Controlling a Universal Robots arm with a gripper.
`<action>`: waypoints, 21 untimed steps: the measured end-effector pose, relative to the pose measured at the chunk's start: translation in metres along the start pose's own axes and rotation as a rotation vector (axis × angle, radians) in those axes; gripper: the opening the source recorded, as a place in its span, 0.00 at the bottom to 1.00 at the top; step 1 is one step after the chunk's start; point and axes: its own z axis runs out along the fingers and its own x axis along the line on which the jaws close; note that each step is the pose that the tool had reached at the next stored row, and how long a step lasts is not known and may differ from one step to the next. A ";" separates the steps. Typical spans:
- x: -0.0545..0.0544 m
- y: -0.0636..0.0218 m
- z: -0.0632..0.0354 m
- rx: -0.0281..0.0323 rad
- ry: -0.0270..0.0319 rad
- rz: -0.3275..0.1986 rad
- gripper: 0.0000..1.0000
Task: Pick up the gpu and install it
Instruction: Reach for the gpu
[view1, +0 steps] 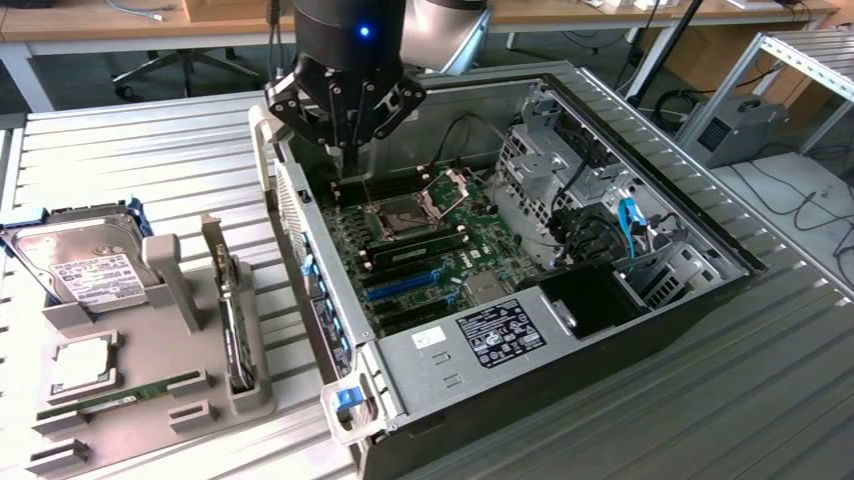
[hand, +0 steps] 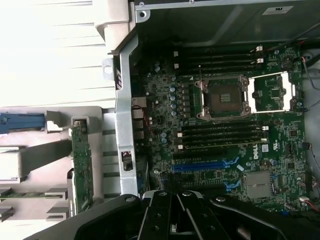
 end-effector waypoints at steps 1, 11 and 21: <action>0.000 -0.0001 0.0000 0.0000 0.0000 0.000 0.11; 0.004 -0.0010 0.0004 0.0006 -0.0001 0.000 0.11; 0.008 -0.0019 0.0010 0.0016 -0.0001 0.000 0.11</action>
